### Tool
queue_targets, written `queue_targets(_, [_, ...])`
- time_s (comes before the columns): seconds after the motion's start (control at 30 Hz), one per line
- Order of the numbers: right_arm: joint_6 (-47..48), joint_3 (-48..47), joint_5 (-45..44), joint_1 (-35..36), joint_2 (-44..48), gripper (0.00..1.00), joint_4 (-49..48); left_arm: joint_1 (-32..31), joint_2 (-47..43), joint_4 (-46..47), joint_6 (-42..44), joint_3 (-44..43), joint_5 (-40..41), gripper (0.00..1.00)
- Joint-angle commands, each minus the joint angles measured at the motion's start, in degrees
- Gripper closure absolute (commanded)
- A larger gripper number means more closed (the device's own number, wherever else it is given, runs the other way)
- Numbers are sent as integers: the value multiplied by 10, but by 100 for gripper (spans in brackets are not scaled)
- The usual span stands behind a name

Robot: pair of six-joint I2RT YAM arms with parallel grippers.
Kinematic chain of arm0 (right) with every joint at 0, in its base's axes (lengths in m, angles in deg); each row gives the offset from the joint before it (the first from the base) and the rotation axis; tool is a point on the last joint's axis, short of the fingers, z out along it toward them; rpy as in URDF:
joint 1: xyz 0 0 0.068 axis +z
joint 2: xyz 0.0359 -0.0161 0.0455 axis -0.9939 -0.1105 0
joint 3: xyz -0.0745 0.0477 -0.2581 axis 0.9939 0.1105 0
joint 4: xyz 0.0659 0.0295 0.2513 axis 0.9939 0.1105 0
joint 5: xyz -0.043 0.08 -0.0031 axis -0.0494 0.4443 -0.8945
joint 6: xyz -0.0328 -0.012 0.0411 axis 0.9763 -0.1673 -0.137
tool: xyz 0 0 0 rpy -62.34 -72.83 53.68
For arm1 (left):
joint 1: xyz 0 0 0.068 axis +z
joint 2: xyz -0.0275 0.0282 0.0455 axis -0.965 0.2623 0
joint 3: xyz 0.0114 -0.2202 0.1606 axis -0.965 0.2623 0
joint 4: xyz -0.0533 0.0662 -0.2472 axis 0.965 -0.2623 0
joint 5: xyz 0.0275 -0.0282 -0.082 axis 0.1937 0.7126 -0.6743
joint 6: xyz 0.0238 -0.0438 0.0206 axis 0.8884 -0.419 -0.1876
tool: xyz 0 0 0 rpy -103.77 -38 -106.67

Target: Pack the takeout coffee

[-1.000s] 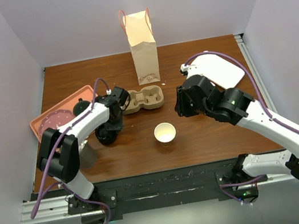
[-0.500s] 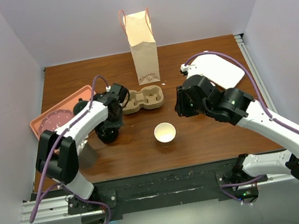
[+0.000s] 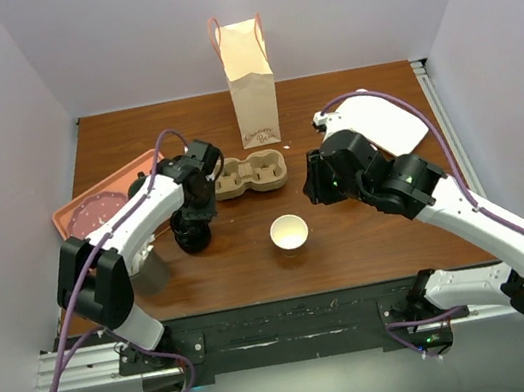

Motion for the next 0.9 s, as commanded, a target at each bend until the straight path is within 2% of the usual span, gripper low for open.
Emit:
queue_targets(0.0, [102, 40, 76, 3, 54, 65, -139, 4, -60, -3, 32, -71, -135, 98])
queue_targets(0.03, [123, 58, 97, 3, 68, 64, -171, 4, -81, 19, 49, -78, -175, 98])
queue_targets(0.07, [185, 97, 123, 3, 105, 60, -205, 4, -90, 26, 52, -81, -253, 98])
queue_targets(0.13, [256, 137, 226, 3, 144, 55, -303, 1, -115, 66, 38, -59, -324, 99])
queue_targets(0.17, [297, 179, 249, 3, 162, 51, -331, 0, -126, 93, 31, -41, -422, 100])
queue_targets(0.2, [326, 198, 286, 3, 199, 46, -375, -1, -139, 124, 20, -18, -470, 100])
queue_targets(0.27, [399, 242, 301, 3, 228, 40, -401, -5, -168, 209, -21, 37, -580, 100])
queue_targets(0.3, [414, 252, 303, 3, 251, 35, -409, -6, -178, 235, -34, 51, -606, 100])
queue_targets(0.37, [461, 264, 352, 3, 258, 32, -407, -9, -209, 302, -70, 85, -666, 100])
queue_targets(0.5, [517, 237, 437, 3, 224, 30, -339, -28, -238, 433, -138, 146, -750, 100])
queue_targets(0.6, [542, 230, 478, 3, 198, 30, -335, -41, -256, 520, -213, 202, -796, 100])
queue_targets(0.7, [563, 233, 491, 3, 183, 29, -344, -58, -270, 558, -234, 227, -812, 100])
queue_targets(0.87, [626, 202, 534, 4, 138, 30, -312, -87, -274, 568, -244, 251, -833, 100])
